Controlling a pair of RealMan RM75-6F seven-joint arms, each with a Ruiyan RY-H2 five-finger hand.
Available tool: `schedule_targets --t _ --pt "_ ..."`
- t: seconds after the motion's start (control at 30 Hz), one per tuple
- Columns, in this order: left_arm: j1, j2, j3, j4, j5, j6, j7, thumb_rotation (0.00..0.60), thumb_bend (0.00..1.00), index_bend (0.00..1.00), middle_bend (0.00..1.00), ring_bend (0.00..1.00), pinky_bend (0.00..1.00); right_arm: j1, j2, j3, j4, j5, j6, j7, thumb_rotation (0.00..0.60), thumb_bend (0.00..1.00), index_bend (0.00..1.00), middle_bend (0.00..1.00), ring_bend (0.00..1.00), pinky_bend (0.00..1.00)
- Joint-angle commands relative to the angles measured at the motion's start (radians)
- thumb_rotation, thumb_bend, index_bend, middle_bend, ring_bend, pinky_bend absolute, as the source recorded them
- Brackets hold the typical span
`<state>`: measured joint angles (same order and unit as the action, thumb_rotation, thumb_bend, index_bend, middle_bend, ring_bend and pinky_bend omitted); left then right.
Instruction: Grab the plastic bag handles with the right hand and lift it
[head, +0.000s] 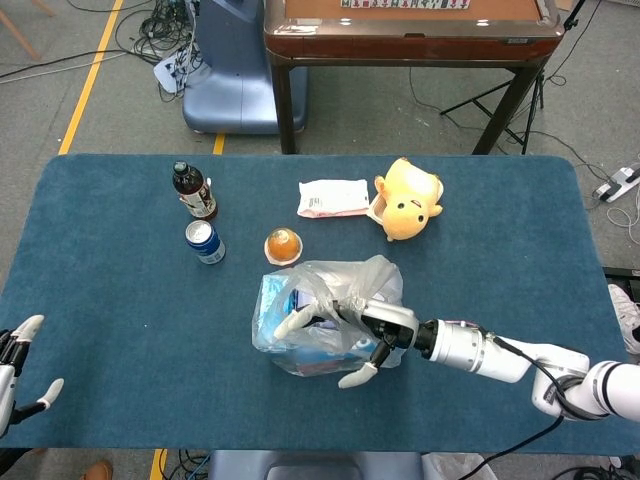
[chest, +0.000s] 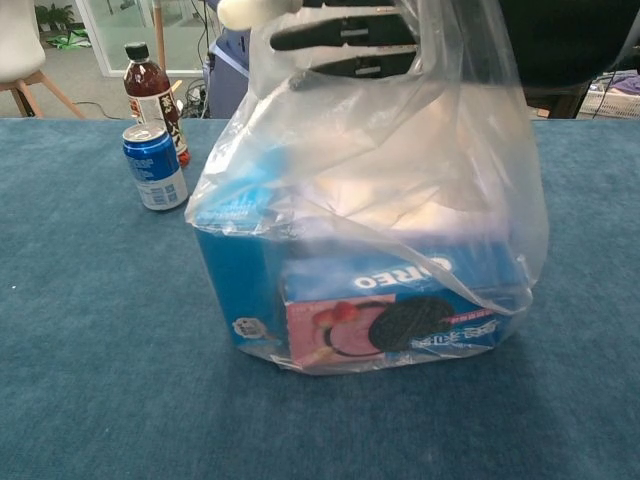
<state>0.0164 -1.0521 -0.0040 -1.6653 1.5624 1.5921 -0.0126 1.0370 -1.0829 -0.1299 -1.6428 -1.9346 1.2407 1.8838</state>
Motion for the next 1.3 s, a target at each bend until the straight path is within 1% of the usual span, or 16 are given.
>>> schedule_targets --t 0.03,0.13,0.23,0.3,0.37,0.4,0.47,0.57,0.67,0.77,0.87,0.9,1.0,1.1,1.2,1.3 --pt "0.0 -0.001 0.0 0.002 -0.001 -0.001 0.0 0.6 0.22 0.06 0.12 0.13 0.09 0.027 -0.019 -0.016 0.052 -0.017 0.081 0.191 0.6 0.0 0.39 0.27 0.07 0.12" --pt "-0.001 -0.002 0.0 0.002 -0.002 -0.003 0.0 0.6 0.22 0.06 0.12 0.13 0.09 0.022 -0.032 -0.016 0.072 0.018 0.095 0.255 0.6 0.0 0.46 0.36 0.12 0.12" --pt "-0.002 -0.001 -0.001 0.002 -0.003 -0.006 0.001 0.6 0.22 0.06 0.12 0.13 0.09 0.015 -0.038 -0.011 0.078 0.061 0.084 0.269 0.6 0.0 0.49 0.45 0.21 0.12" --pt "-0.003 -0.001 -0.001 0.001 -0.003 -0.007 0.002 0.6 0.22 0.06 0.12 0.13 0.09 0.01 -0.038 -0.006 0.075 0.086 0.074 0.26 0.6 0.0 0.51 0.51 0.27 0.14" --pt "-0.004 -0.001 -0.001 0.0 -0.002 -0.009 0.004 0.6 0.22 0.06 0.12 0.13 0.09 0.002 -0.037 0.001 0.066 0.11 0.068 0.246 0.6 0.0 0.53 0.56 0.33 0.19" --pt "-0.005 -0.001 -0.002 0.0 -0.002 -0.009 0.004 0.6 0.22 0.06 0.12 0.13 0.09 -0.002 -0.036 0.005 0.062 0.122 0.064 0.237 0.6 0.0 0.53 0.57 0.35 0.21" --pt "-0.006 -0.001 -0.002 -0.001 -0.002 -0.01 0.005 0.6 0.22 0.06 0.12 0.13 0.09 -0.01 -0.036 0.016 0.05 0.145 0.065 0.239 0.6 0.0 0.55 0.6 0.4 0.31" --pt "-0.008 -0.002 -0.003 -0.003 -0.002 -0.012 0.008 0.6 0.22 0.06 0.12 0.13 0.09 -0.021 -0.043 0.039 0.038 0.176 0.071 0.25 0.6 0.0 0.6 0.64 0.47 0.42" --pt "-0.008 -0.002 -0.003 -0.005 0.0 -0.011 0.01 0.6 0.22 0.06 0.12 0.13 0.09 -0.026 -0.053 0.06 0.034 0.189 0.079 0.276 0.6 0.0 0.63 0.65 0.5 0.45" --pt "-0.006 -0.002 -0.002 -0.006 0.0 -0.009 0.01 0.6 0.22 0.06 0.12 0.13 0.09 -0.029 -0.067 0.08 0.041 0.199 0.08 0.287 0.6 0.0 0.65 0.65 0.5 0.45" --pt "-0.004 -0.002 -0.001 -0.004 -0.001 -0.006 0.008 0.6 0.22 0.06 0.12 0.13 0.09 -0.033 -0.083 0.098 0.051 0.21 0.086 0.331 0.6 0.0 0.66 0.65 0.53 0.46" --pt "-0.003 -0.002 -0.001 -0.004 0.0 -0.005 0.008 0.6 0.22 0.06 0.12 0.13 0.09 -0.034 -0.087 0.102 0.055 0.214 0.086 0.344 0.6 0.0 0.66 0.66 0.54 0.48" --pt "-0.001 -0.001 0.0 -0.003 0.0 -0.003 0.005 0.6 0.22 0.06 0.12 0.13 0.09 -0.037 -0.097 0.116 0.068 0.221 0.088 0.388 0.6 0.0 0.67 0.68 0.58 0.61" --pt "-0.001 0.0 0.0 -0.004 0.002 -0.002 0.004 0.6 0.22 0.06 0.12 0.13 0.09 -0.04 -0.102 0.132 0.071 0.243 0.078 0.426 0.6 0.0 0.69 0.7 0.61 0.65" --pt "-0.002 0.0 0.001 -0.005 0.005 -0.002 0.005 0.6 0.22 0.06 0.12 0.13 0.09 -0.043 -0.102 0.152 0.062 0.279 0.058 0.458 0.6 0.03 0.71 0.72 0.64 0.69" --pt "-0.002 0.0 0.001 -0.006 0.006 -0.001 0.005 0.6 0.22 0.06 0.12 0.13 0.09 -0.045 -0.098 0.173 0.048 0.305 0.038 0.475 0.6 0.12 0.73 0.73 0.67 0.72"
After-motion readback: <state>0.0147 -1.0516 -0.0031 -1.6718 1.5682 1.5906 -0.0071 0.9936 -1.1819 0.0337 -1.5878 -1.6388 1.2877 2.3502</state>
